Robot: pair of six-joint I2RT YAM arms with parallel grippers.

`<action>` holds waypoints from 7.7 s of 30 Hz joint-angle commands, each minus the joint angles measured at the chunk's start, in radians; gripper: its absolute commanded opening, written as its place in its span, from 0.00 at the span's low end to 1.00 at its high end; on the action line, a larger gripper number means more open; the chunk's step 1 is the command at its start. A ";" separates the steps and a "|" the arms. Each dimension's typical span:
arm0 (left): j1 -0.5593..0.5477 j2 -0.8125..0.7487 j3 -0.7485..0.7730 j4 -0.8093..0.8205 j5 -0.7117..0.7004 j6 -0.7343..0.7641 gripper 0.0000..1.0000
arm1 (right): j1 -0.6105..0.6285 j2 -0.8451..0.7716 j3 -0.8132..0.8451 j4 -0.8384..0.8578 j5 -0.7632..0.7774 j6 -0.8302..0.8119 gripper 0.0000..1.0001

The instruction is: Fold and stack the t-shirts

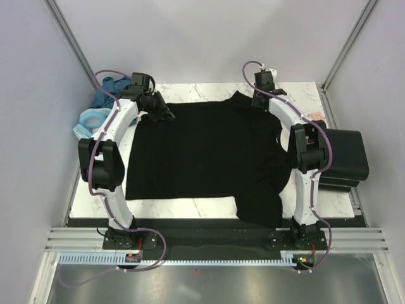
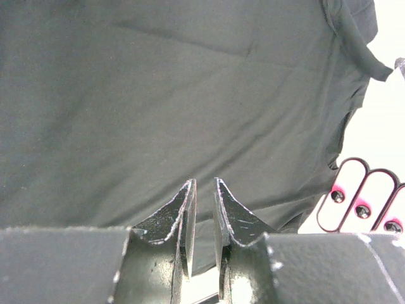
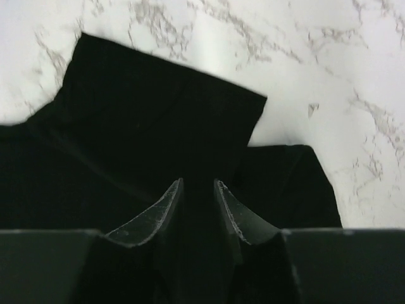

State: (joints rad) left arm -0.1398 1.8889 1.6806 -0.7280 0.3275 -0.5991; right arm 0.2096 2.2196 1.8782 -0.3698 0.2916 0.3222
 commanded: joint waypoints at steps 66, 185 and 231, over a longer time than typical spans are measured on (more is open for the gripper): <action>0.019 0.049 0.008 0.012 0.018 0.050 0.22 | -0.049 0.460 0.567 -0.325 0.193 0.069 0.43; 0.019 -0.031 -0.088 0.050 0.071 0.005 0.20 | -0.130 0.406 0.642 -0.431 -0.115 0.014 0.56; 0.019 -0.040 -0.078 -0.019 -0.030 0.035 0.18 | -0.111 0.497 0.685 -0.442 -0.192 -0.058 0.00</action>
State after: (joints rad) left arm -0.1200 1.8877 1.5806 -0.7326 0.3141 -0.6090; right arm 0.0864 2.6869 2.5443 -0.8085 0.1009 0.2790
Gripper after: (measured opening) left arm 0.187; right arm 0.092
